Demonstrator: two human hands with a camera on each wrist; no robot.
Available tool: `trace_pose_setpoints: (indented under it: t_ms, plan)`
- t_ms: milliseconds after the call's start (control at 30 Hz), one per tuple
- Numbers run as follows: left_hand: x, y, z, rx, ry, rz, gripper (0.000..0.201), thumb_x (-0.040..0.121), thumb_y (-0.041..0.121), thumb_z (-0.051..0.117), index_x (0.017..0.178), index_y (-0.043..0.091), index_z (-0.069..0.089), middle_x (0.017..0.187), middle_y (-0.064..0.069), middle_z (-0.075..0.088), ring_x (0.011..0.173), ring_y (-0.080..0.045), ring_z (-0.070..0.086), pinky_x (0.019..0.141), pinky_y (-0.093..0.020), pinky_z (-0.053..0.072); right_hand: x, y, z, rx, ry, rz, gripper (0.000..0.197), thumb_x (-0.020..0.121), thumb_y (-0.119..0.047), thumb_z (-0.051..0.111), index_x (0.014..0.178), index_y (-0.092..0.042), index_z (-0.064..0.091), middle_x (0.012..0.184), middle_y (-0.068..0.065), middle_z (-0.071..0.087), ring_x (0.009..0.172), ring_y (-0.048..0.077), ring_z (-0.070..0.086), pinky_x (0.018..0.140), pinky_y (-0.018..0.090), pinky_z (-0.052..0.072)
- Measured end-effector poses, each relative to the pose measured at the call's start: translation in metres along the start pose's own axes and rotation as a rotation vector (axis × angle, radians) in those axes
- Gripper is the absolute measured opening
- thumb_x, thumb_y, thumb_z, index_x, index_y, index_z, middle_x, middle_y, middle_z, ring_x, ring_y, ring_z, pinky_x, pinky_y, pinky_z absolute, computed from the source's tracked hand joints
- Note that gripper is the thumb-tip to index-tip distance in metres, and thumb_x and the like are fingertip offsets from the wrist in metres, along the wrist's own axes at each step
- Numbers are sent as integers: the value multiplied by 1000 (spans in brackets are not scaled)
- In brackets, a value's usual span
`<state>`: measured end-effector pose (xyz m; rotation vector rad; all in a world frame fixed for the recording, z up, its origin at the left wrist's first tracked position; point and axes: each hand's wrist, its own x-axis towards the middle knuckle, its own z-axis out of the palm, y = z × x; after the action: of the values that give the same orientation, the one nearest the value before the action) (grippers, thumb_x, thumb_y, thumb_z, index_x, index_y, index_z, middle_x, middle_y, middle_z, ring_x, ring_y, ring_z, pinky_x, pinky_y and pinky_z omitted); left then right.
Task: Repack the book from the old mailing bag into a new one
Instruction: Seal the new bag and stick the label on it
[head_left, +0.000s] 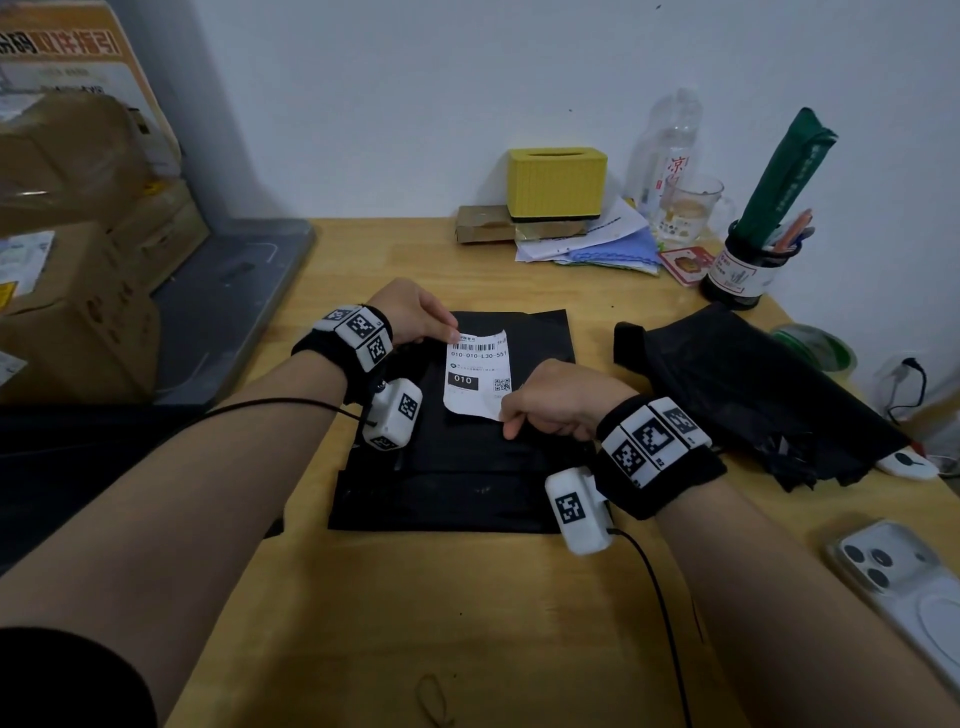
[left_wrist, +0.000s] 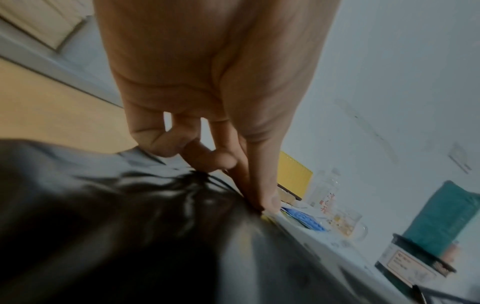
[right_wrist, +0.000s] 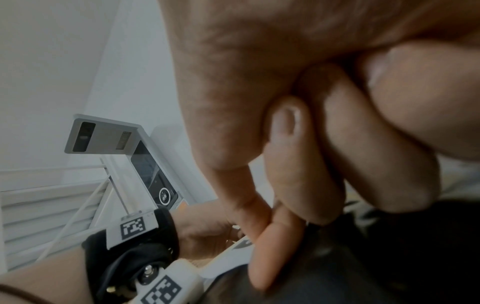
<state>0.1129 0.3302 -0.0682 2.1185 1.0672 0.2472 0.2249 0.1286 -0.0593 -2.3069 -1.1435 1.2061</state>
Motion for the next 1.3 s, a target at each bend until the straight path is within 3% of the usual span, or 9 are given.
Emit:
trace_pose_setpoints:
  t_ms: [167, 300, 467, 600, 667, 800, 967, 1067, 1300]
  plan:
    - [-1, 5, 2, 131, 29, -38, 21, 67, 32, 90, 83, 24, 78, 64, 7, 68, 60, -7, 58, 60, -23, 47, 4, 1, 1, -17, 0, -24, 24, 88, -27, 64, 72, -13, 76, 45, -1, 34, 38, 14, 25, 39, 15, 21]
    - [-5, 16, 5, 300, 89, -16, 29, 67, 35, 89, 91, 25, 78, 88, 10, 70, 89, -11, 63, 73, -27, 48, 6, 2, 1, -52, 11, -48, 26, 88, -27, 64, 68, -12, 73, 44, 1, 35, 36, 15, 26, 35, 11, 22]
    - [-9, 17, 3, 378, 64, 0, 39, 68, 40, 88, 100, 22, 76, 99, 8, 71, 95, -12, 64, 80, -28, 50, 7, 5, 0, -74, 9, -60, 32, 90, -33, 68, 65, -13, 64, 45, 2, 39, 34, 15, 29, 38, 13, 26]
    - [-21, 12, -8, 60, 3, -63, 25, 83, 38, 77, 97, 17, 75, 88, 1, 69, 77, -13, 58, 65, -26, 47, 5, 13, -12, 53, -44, -118, 35, 93, -39, 69, 71, -12, 64, 46, 0, 36, 39, 16, 26, 44, 22, 23]
    - [-31, 17, -14, -220, -26, -110, 21, 90, 32, 69, 95, 12, 72, 81, 0, 68, 67, -13, 57, 59, -24, 47, 5, 17, -21, 272, -54, -201, 36, 97, -36, 65, 72, -12, 60, 46, -2, 33, 41, 15, 22, 43, 22, 20]
    - [-46, 34, -8, -636, -226, -187, 16, 96, 25, 62, 97, 10, 70, 73, 1, 68, 61, -12, 63, 64, -26, 55, 14, 17, -26, 875, -35, -370, 38, 104, -30, 57, 70, -13, 52, 45, -2, 33, 38, 11, 21, 41, 23, 18]
    - [-51, 29, 26, -795, -342, -331, 29, 101, 24, 55, 112, -2, 63, 91, -14, 77, 78, -23, 76, 66, -31, 62, 40, 20, -3, 1404, -153, -353, 37, 104, -33, 53, 72, -15, 49, 46, -4, 36, 37, 7, 26, 43, 20, 21]
    - [-47, 22, 30, -870, -334, -345, 40, 103, 25, 49, 125, -8, 54, 103, -20, 74, 89, -27, 75, 71, -34, 62, 50, 25, 7, 1470, -148, -310, 38, 104, -33, 54, 70, -16, 49, 47, -4, 36, 37, 7, 28, 44, 19, 23]
    - [-34, 22, 26, -900, -311, -326, 45, 104, 28, 46, 129, -10, 49, 110, -24, 72, 97, -31, 73, 73, -35, 62, 55, 32, 7, 1563, -192, -271, 38, 103, -31, 54, 68, -15, 48, 46, -3, 37, 35, 7, 30, 38, 19, 29]
